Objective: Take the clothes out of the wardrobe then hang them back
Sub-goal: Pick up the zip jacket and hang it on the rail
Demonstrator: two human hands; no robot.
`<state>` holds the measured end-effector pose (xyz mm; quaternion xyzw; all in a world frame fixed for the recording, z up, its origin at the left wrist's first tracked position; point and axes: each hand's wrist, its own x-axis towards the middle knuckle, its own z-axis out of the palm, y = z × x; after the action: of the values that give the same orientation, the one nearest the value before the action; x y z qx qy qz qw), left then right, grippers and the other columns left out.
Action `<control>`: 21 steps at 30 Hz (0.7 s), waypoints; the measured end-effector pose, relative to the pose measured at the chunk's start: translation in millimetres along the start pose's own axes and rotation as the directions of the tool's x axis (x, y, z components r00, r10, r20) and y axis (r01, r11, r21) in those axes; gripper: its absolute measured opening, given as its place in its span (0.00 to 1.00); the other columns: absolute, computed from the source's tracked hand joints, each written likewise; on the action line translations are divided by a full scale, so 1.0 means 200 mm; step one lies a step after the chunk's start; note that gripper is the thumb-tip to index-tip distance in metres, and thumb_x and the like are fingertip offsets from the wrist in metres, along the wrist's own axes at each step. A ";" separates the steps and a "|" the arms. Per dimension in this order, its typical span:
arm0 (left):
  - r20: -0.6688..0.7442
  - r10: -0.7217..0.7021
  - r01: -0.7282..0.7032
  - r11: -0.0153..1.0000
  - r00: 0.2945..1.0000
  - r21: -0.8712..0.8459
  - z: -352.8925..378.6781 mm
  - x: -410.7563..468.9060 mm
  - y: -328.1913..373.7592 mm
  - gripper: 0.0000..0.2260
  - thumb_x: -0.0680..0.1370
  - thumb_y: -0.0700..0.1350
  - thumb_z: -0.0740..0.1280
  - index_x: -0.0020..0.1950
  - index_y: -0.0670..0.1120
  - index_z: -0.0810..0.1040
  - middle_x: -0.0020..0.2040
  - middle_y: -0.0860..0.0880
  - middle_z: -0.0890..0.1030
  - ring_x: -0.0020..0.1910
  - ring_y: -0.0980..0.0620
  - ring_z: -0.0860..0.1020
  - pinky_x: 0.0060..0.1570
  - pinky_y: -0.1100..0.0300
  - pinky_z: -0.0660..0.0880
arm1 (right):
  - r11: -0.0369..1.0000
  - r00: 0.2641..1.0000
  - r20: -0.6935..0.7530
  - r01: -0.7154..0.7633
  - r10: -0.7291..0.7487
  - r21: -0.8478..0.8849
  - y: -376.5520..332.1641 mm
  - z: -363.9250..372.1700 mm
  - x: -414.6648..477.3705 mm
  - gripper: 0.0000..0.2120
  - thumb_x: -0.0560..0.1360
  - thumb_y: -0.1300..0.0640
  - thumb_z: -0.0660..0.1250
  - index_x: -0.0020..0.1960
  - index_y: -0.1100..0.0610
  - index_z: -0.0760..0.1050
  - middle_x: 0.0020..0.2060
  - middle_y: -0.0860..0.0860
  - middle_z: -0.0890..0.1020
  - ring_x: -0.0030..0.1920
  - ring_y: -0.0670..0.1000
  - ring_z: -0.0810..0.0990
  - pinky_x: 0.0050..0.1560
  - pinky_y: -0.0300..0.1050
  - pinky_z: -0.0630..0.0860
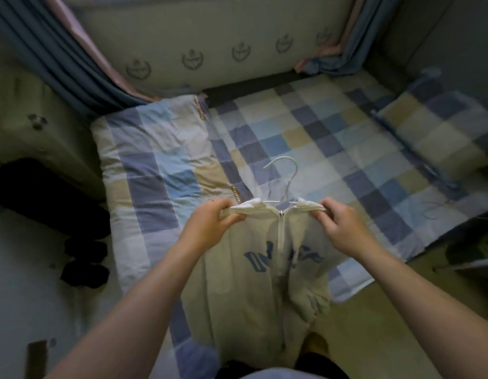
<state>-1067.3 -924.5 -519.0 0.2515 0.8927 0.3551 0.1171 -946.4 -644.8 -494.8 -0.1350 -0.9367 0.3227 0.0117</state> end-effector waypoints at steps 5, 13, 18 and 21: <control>0.059 0.147 -0.148 0.989 0.987 0.003 0.07 0.05 0.48 0.14 0.75 0.62 0.68 0.44 0.51 0.77 0.40 0.53 0.78 0.40 0.53 0.76 0.44 0.50 0.76 | 1.000 0.983 -0.184 -0.019 0.018 -0.005 0.14 -0.41 -0.29 0.08 0.79 0.50 0.64 0.43 0.51 0.72 0.33 0.46 0.76 0.36 0.48 0.76 0.37 0.53 0.72; 0.066 0.450 -0.450 0.893 0.890 -0.025 0.42 0.06 1.43 0.19 0.72 0.71 0.58 0.46 0.58 0.75 0.44 0.57 0.77 0.44 0.59 0.75 0.48 0.56 0.77 | 0.994 0.900 -0.424 -0.084 0.105 0.069 0.54 -1.09 -0.90 0.06 0.80 0.49 0.63 0.44 0.46 0.74 0.35 0.42 0.79 0.36 0.42 0.77 0.37 0.47 0.75; 0.099 0.565 -0.563 0.825 0.819 -0.053 0.74 0.08 2.04 0.18 0.72 0.68 0.63 0.44 0.55 0.77 0.41 0.56 0.78 0.41 0.60 0.76 0.43 0.59 0.76 | 0.987 0.815 -0.556 -0.131 0.163 0.097 0.84 -1.50 -1.29 0.06 0.80 0.48 0.63 0.45 0.45 0.75 0.37 0.39 0.79 0.37 0.42 0.78 0.36 0.43 0.74; 0.143 0.633 -0.621 0.774 0.761 -0.122 0.94 0.09 2.40 0.16 0.73 0.65 0.66 0.43 0.53 0.78 0.40 0.54 0.79 0.39 0.57 0.77 0.43 0.55 0.77 | 0.980 0.749 -0.634 -0.184 0.192 0.080 1.01 -1.74 -1.53 0.07 0.79 0.45 0.63 0.45 0.45 0.75 0.37 0.39 0.79 0.36 0.43 0.77 0.34 0.46 0.73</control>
<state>-833.3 -507.9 -322.2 0.5616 0.7308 0.3800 0.0784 -564.9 -362.7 -323.1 -0.3300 -0.8564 0.2629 0.2976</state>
